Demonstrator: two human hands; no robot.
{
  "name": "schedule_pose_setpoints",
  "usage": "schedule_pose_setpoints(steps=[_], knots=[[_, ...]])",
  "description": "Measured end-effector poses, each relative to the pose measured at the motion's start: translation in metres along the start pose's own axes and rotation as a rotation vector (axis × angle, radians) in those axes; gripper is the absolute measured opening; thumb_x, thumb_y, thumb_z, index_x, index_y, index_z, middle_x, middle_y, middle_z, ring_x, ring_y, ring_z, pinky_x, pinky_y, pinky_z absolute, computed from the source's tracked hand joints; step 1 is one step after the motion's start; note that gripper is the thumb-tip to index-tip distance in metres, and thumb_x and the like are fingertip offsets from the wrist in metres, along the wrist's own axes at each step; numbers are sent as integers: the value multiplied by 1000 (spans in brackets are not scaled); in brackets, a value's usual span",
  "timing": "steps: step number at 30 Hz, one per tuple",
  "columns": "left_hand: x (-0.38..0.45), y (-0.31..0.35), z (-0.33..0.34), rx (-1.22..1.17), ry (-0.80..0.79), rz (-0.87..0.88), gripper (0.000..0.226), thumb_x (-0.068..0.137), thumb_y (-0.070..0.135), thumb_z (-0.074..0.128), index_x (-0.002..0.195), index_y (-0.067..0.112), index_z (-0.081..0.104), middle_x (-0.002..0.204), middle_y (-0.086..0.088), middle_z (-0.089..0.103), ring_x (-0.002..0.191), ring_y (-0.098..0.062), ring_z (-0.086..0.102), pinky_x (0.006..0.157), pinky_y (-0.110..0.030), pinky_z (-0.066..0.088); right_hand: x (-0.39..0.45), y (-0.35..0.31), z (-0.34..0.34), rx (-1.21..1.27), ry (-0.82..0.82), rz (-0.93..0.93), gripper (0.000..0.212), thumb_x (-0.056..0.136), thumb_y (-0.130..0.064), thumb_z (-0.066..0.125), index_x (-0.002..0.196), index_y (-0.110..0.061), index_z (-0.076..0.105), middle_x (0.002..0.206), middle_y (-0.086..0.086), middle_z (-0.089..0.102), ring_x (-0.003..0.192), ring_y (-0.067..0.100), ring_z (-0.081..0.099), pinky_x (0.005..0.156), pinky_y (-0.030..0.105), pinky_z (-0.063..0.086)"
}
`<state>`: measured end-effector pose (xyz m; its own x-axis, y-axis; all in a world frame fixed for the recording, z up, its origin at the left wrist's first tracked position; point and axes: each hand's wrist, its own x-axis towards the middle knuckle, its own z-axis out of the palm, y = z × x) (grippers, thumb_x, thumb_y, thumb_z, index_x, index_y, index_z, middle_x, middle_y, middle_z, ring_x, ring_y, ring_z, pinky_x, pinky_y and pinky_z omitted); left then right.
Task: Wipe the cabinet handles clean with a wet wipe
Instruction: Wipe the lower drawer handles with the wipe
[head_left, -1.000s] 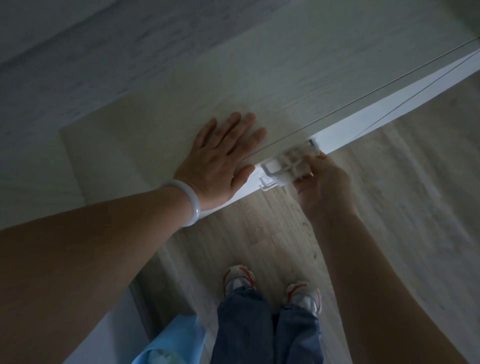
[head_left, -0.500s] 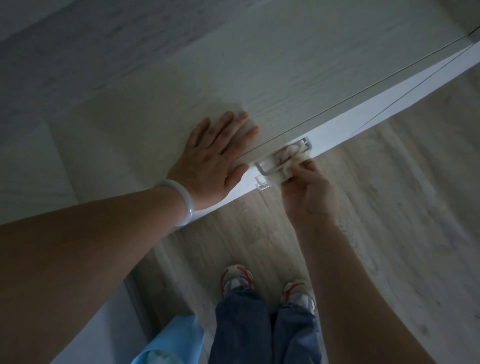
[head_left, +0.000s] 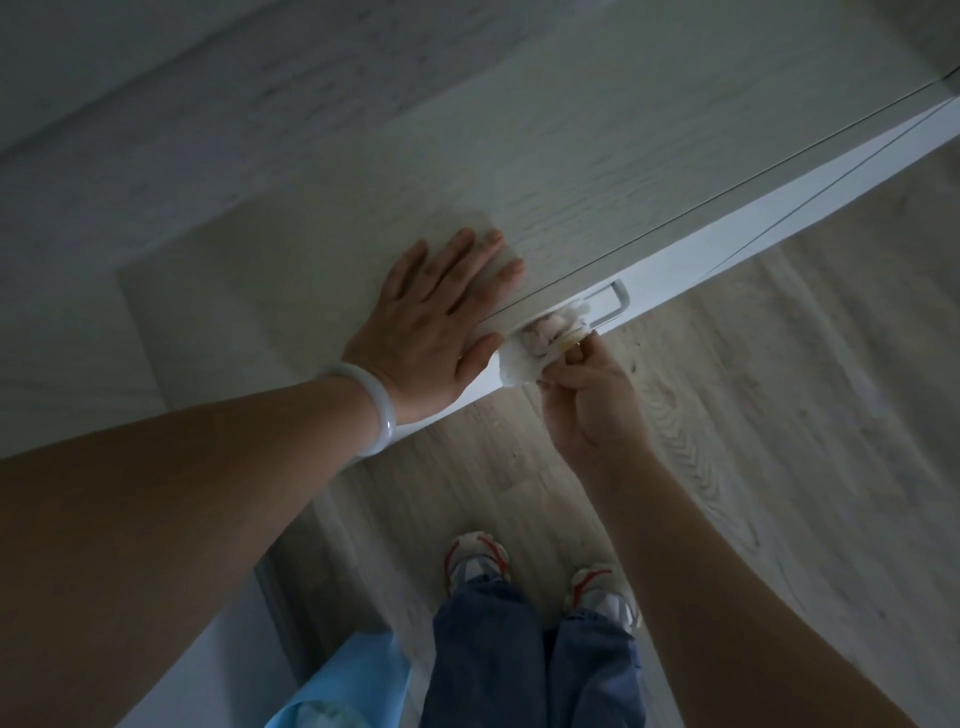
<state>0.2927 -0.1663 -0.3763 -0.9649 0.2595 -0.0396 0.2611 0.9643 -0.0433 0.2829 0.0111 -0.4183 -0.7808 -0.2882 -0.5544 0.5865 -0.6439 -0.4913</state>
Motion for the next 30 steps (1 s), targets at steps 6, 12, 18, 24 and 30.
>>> schedule_pose_setpoints(steps=[6,12,18,24,30], knots=[[0,1,0,-13,-6,2,62,97,44,30,155,24,22,163,-4,16,150,-25,17,119,-50,16,10,-23,-10,123,15,-56,48,65,23,47,108,2,55,94,13,61,90,22,60,88,30,52],[0,0,-1,6,-14,-2,63,97,44,33,155,24,21,164,-3,14,150,-25,16,119,-49,16,-3,2,-1,14,-74,-10,40,77,21,49,111,1,56,100,12,63,103,26,58,108,46,37],[0,0,0,15,-28,1,63,97,46,31,155,24,21,164,-3,14,150,-24,15,120,-49,15,-7,-2,5,-28,60,-33,35,83,19,52,113,2,57,94,8,69,93,20,66,99,39,50],[0,0,-1,13,-15,-1,62,97,45,30,155,24,21,164,-4,15,150,-24,17,119,-49,16,-5,-6,10,71,105,-3,48,77,18,58,123,8,52,100,15,65,98,27,63,104,47,45],[0,2,-2,6,-26,-1,62,97,45,27,156,24,20,164,-3,14,150,-25,16,120,-49,15,1,-9,11,157,160,-2,50,76,14,61,125,5,52,103,17,65,99,29,63,103,47,46]])
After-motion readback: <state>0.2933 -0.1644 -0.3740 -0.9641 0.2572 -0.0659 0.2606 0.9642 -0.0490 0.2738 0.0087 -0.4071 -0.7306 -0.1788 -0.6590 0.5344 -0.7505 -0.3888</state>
